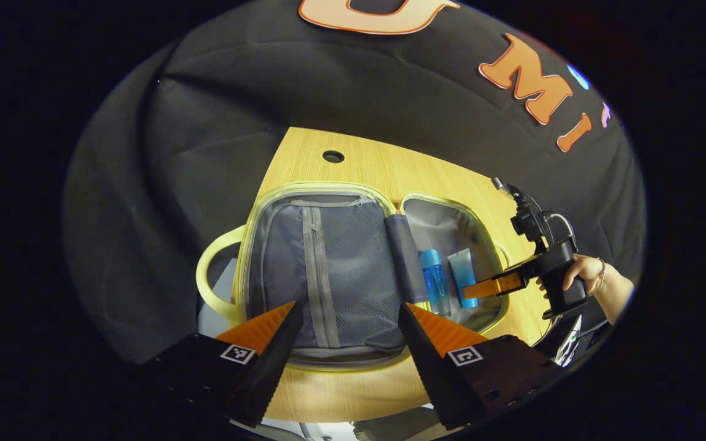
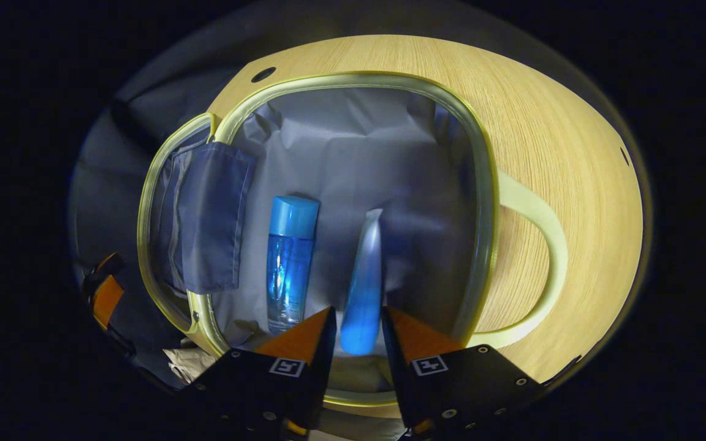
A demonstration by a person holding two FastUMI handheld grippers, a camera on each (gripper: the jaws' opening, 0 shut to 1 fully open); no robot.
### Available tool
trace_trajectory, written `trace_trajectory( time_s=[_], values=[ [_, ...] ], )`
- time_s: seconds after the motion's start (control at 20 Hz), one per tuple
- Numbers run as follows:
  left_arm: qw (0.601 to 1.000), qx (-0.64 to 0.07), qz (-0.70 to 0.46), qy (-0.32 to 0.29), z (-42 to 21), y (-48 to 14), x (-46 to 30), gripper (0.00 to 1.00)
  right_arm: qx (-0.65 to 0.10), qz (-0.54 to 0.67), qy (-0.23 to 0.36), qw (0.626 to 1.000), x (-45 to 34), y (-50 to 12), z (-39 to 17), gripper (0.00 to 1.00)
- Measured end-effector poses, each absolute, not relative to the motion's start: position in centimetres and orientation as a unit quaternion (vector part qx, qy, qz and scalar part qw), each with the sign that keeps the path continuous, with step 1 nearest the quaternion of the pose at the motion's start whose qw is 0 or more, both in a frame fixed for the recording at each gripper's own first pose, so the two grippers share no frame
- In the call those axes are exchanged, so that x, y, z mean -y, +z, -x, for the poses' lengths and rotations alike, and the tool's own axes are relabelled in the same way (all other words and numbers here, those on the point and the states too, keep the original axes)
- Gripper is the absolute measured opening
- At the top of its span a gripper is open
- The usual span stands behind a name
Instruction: First open the suitcase, pack the skin care products into it, and then close the suitcase.
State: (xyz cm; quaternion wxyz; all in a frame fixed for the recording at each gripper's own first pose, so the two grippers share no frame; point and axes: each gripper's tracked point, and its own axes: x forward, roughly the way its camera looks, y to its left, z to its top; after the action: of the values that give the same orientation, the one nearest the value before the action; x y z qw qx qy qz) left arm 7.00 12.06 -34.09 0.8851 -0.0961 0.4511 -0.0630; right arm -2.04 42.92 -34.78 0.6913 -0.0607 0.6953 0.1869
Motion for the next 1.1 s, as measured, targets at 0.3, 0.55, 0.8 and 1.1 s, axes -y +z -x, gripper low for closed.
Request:
trace_trajectory(
  time_s=[0.3,0.55,0.8,1.1],
  values=[
    [0.891,-0.437,0.102,-0.061,-7.8,-33.3,-13.0,0.98,-0.635,0.056,0.226,0.737,-43.9,-30.8,1.1,0.95],
    [0.905,-0.417,0.076,-0.042,-9.3,-31.7,-17.7,0.98,-0.574,0.051,0.247,0.779,-42.9,-26.6,0.3,0.96],
    [0.913,-0.378,0.151,-0.028,-11.5,-30.9,-23.1,0.98,-0.556,0.041,0.259,0.788,-42.1,-24.4,1.5,0.96],
    [0.888,-0.394,0.232,0.048,-11.4,-38.8,-30.7,0.98,-0.549,0.034,0.260,0.793,-41.3,-23.2,3.3,0.96]
  ],
)
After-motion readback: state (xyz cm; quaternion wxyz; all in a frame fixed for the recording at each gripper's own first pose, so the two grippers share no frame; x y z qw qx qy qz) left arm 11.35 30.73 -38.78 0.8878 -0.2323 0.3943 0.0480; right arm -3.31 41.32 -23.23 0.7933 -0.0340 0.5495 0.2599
